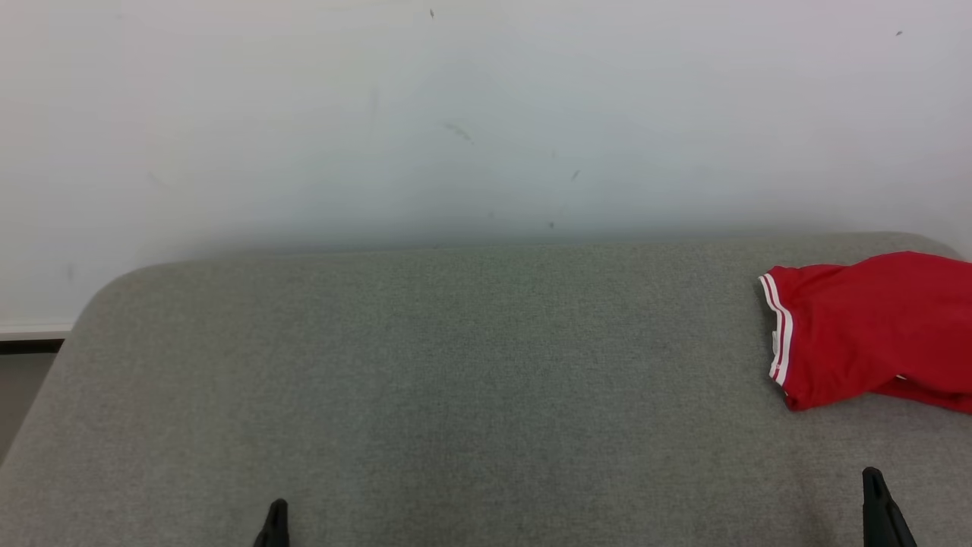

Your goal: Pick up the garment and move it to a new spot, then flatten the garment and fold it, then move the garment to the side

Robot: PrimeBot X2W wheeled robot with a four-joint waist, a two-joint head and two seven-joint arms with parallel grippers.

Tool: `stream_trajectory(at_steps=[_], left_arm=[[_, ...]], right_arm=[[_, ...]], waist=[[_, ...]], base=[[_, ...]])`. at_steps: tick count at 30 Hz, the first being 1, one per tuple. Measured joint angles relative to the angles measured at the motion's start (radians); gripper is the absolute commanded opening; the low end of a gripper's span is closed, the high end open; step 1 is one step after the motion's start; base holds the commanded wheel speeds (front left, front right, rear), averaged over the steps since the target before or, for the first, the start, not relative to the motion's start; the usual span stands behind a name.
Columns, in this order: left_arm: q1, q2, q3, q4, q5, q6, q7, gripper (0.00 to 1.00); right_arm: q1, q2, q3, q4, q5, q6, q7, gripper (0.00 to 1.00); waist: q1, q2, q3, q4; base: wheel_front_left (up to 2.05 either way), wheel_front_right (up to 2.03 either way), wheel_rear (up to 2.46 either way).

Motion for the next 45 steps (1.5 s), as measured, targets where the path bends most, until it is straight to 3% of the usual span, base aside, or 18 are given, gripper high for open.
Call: stream_trajectory(at_steps=[24,45], left_arm=[[-0.063,0.001,0.048,0.009,-0.329,-0.031,0.082,0.0],[-0.105,0.002,0.085,0.018,-0.554,-0.053,0.139,0.0]], right_arm=[[-0.047,0.002,-0.012,-0.001,0.324,0.0,0.082,0.0],[-0.085,0.002,-0.02,-0.001,0.557,0.0,0.14,0.0]], waist=[[0.0,0.0,0.014,0.017],[0.0001,0.0,0.027,0.032]], base=[[0.0,0.0,0.0],[0.0,0.0,0.0]])
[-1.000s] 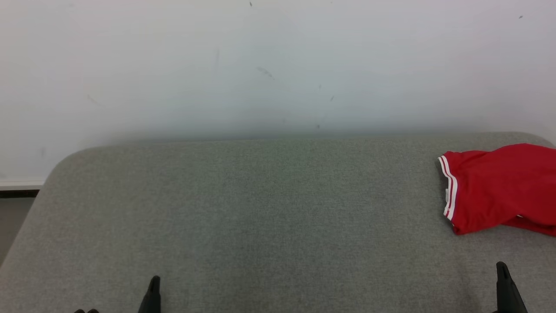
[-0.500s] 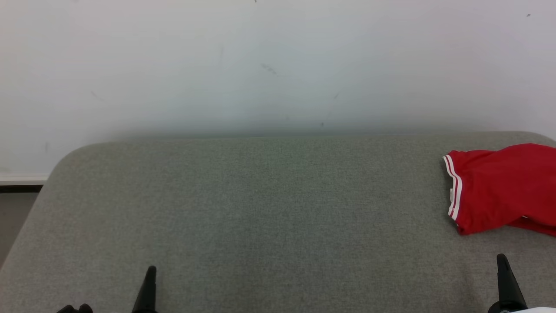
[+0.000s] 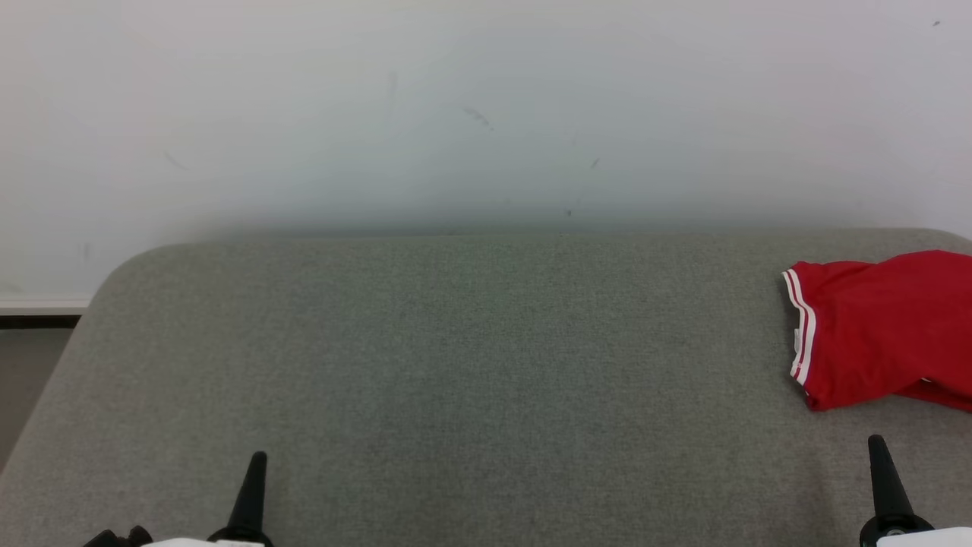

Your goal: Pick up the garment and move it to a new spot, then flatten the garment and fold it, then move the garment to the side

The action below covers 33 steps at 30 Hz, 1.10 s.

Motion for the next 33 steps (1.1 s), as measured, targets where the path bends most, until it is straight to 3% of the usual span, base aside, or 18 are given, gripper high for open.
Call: stream_trajectory(at_steps=[33], left_arm=[[-0.056,0.001,0.045,0.011,-0.286,-0.03,0.076,0.0]], right_arm=[[-0.041,0.001,-0.008,0.0,0.285,0.0,0.071,0.0]], waist=[[0.0,0.0,0.019,0.023]], base=[[0.0,0.0,0.0]])
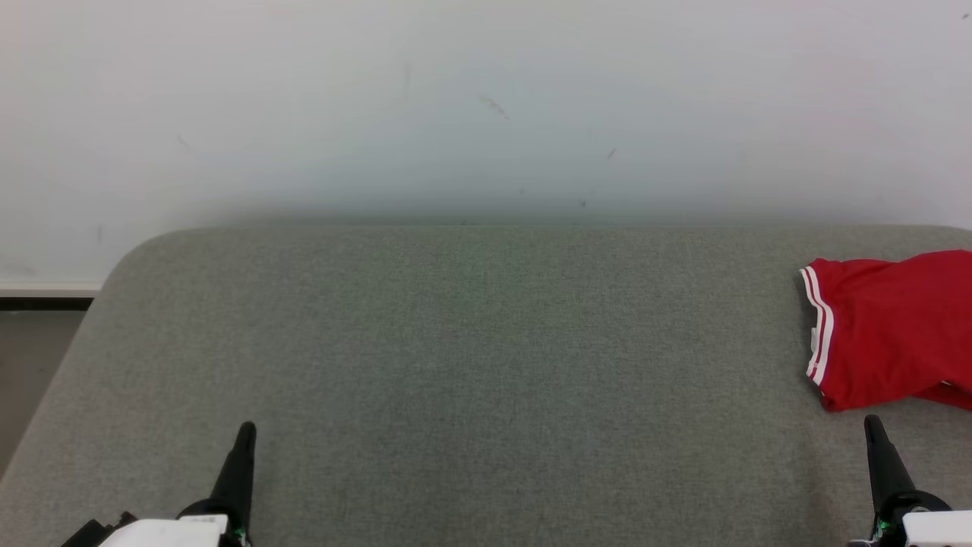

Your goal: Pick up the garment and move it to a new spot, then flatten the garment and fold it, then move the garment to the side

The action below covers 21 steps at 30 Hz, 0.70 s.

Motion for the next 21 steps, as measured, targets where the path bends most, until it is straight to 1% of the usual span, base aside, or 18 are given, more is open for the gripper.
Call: stream_trajectory(at_steps=[14,21], left_arm=[[-0.02,0.0,0.016,0.004,-0.103,-0.01,0.026,0.0],[-0.027,0.0,0.023,0.005,-0.137,-0.015,0.037,0.0]], right_arm=[[-0.019,0.0,-0.003,0.0,0.103,0.0,0.025,0.0],[-0.022,0.0,-0.004,0.0,0.146,0.0,0.034,0.0]], waist=[[0.0,0.0,0.008,0.01],[0.0,0.0,0.012,0.014]], base=[[0.0,0.0,0.0],[0.0,0.0,0.0]])
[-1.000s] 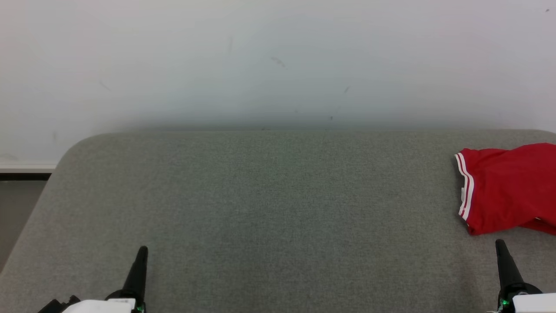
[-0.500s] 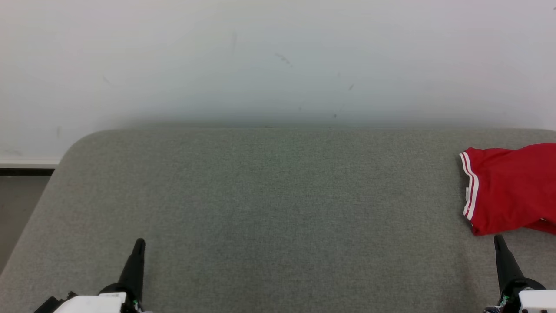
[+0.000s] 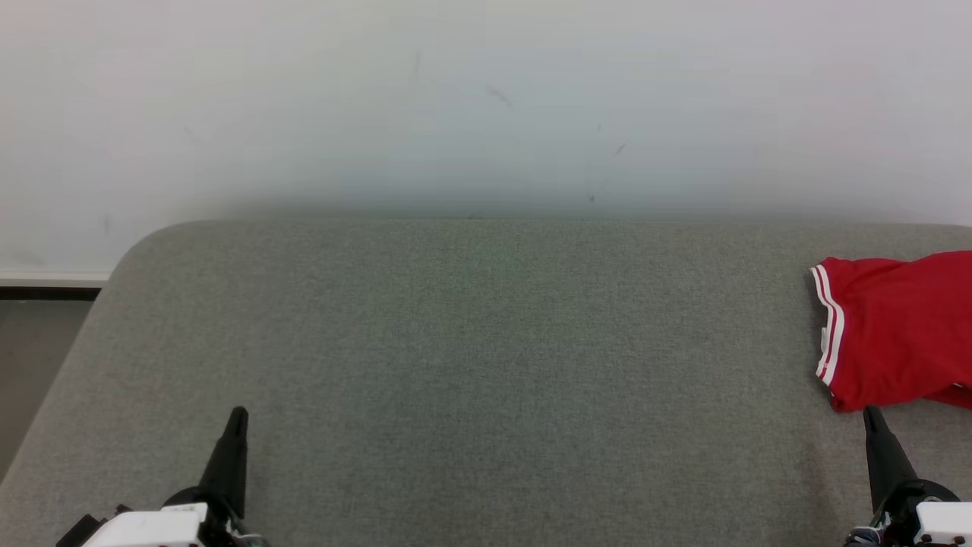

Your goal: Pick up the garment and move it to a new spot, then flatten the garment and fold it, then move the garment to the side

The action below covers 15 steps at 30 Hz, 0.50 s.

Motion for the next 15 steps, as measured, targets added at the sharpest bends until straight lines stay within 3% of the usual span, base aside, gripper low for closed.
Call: stream_trajectory(at_steps=[15], left_arm=[[0.0,0.0,0.001,0.0,-0.001,0.0,0.0,0.0]], right_arm=[[0.0,0.0,0.0,0.0,0.0,0.0,0.0,0.0]], waist=[[0.0,0.0,0.0,0.0]], base=[[0.0,0.0,0.0]])
